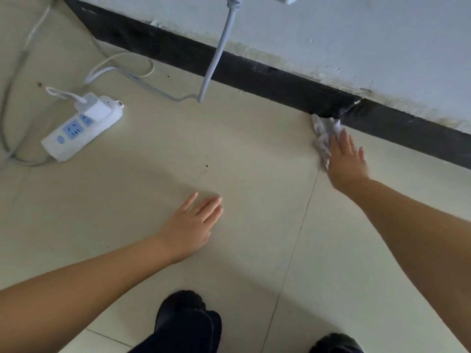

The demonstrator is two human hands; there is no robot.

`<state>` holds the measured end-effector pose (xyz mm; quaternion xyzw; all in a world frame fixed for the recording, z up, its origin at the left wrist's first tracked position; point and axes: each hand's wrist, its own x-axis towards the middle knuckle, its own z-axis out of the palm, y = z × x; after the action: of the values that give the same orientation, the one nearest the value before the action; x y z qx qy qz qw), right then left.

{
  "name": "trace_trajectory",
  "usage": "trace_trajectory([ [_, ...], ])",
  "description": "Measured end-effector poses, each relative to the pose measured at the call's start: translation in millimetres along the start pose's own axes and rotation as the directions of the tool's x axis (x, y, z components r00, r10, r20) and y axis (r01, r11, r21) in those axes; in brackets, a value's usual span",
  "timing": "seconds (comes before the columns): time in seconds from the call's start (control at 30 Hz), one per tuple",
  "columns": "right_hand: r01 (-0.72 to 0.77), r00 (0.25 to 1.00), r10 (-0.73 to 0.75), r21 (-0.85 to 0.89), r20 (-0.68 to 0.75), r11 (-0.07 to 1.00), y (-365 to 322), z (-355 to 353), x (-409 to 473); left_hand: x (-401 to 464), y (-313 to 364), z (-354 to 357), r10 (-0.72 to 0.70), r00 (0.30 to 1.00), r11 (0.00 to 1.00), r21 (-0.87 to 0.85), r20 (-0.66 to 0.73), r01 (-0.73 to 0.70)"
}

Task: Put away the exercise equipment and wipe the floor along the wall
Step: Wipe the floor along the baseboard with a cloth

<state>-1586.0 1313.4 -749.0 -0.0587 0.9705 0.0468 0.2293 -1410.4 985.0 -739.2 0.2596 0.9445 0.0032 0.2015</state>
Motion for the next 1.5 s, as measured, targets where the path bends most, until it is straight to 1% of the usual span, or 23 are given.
trace_trajectory([
  [0.07,-0.093,0.995,0.094,0.074,-0.017,0.993,-12.7,-1.8,11.4,2.9,-2.2,-0.5,0.018,1.0,1.0,0.025,-0.014,-0.018],
  [0.13,0.09,0.979,-0.078,0.056,-0.19,0.994,-46.0,18.8,-2.6,3.5,-4.5,4.0,0.056,0.996,0.998,0.037,-0.071,-0.054],
  [0.2,0.35,0.927,-0.331,0.088,-0.176,0.933,-84.1,47.0,-50.3,3.3,-5.7,7.3,0.069,0.991,0.998,-0.006,-0.112,-0.07],
  [0.27,0.57,0.812,-0.554,0.043,-0.183,0.821,-107.6,71.4,-106.8,2.3,-6.4,9.4,0.074,0.989,0.996,-0.048,-0.13,-0.081],
  [0.33,0.735,0.676,-0.735,-0.029,-0.051,0.678,-102.2,86.7,-147.7,0.6,-6.4,11.0,0.093,0.985,0.994,-0.045,-0.147,-0.101],
  [0.43,0.904,0.424,-0.905,-0.076,0.031,0.421,-76.7,86.9,-123.3,-0.7,-7.2,8.8,0.089,0.986,0.993,-0.063,-0.138,-0.098],
  [0.47,0.904,0.424,-0.904,-0.082,0.058,0.419,-74.1,76.2,-100.2,0.3,-7.8,6.3,0.083,0.987,0.993,-0.076,-0.135,-0.094],
  [0.5,0.871,0.483,-0.876,-0.107,0.013,0.479,-72.9,63.8,-70.6,1.7,-8.5,4.4,0.08,0.989,0.992,-0.092,-0.127,-0.092],
  [0.57,0.71,0.688,-0.715,-0.089,-0.127,0.699,-76.3,29.4,-3.8,3.8,-10.0,1.6,0.073,0.991,0.987,-0.134,-0.112,-0.087],
  [0.63,0.477,0.878,-0.475,0.007,-0.062,0.879,-83.0,-7.7,47.9,3.9,-11.7,-0.9,0.058,0.995,0.983,-0.17,-0.086,-0.072],
  [0.7,0.346,0.938,-0.345,0.035,-0.026,0.938,-97.7,-23.0,64.6,5.6,-15.2,-6.3,0.031,0.994,0.973,-0.226,-0.103,-0.054],
  [0.77,0.348,0.934,-0.338,0.077,-0.119,0.934,-114.8,-7.0,37.5,11.9,-19.7,-15.2,-0.015,0.989,0.954,-0.299,-0.15,-0.031],
  [0.83,0.487,0.862,-0.471,0.048,-0.185,0.872,-125.3,36.1,-28.7,23.9,-25.5,-25.6,-0.096,0.973,0.943,-0.333,-0.21,0.022],
  [0.93,0.703,0.711,-0.698,0.052,-0.088,0.709,-125.7,103.1,-172.3,47.7,-25.8,-34.4,-0.136,0.955,0.937,-0.346,-0.265,0.037],
  [1.0,0.826,0.562,-0.827,0.047,0.02,0.562,-113.1,121.3,-225.7,64.8,-18.1,-37.4,-0.101,0.963,0.944,-0.329,-0.251,0.013],
  [1.07,0.846,0.533,-0.845,0.008,0.032,0.534,-88.8,124.6,-219.4,84.3,-7.3,-39.3,-0.038,0.976,0.959,-0.283,-0.213,-0.025],
  [1.13,0.688,0.725,-0.687,0.025,-0.047,0.725,-50.7,119.3,-184.8,105.0,6.3,-41.4,0.03,0.991,0.967,-0.249,-0.128,-0.062],
  [1.2,0.308,0.944,-0.285,0.139,-0.164,0.941,-4.0,102.2,-144.9,125.7,19.0,-45.5,0.079,0.995,0.973,-0.212,-0.066,-0.091],
  [1.23,0.11,0.978,-0.07,0.204,-0.195,0.973,21.9,92.6,-128.2,134.5,25.4,-47.8,0.096,0.995,0.976,-0.195,-0.034,-0.101],
  [1.3,-0.26,0.947,0.309,0.352,-0.09,0.899,65.3,76.3,-106.5,151.2,34.5,-50.1,0.119,0.993,0.979,-0.167,-0.016,-0.12],
  [1.37,-0.47,0.857,0.514,0.457,0.032,0.755,71.3,66.0,-94.1,167.0,39.3,-55.2,0.115,0.993,0.981,-0.155,0.001,-0.114],
  [1.43,-0.494,0.836,0.548,0.475,0.029,0.728,37.2,65.7,-95.8,179.8,44.2,-61.8,0.094,0.995,0.984,-0.153,-0.022,-0.096],
  [1.5,-0.297,0.931,0.36,0.455,-0.057,0.84,-23.0,83.4,-117.4,187.3,44.5,-59.8,0.047,0.998,0.988,-0.146,0.028,-0.043],
])
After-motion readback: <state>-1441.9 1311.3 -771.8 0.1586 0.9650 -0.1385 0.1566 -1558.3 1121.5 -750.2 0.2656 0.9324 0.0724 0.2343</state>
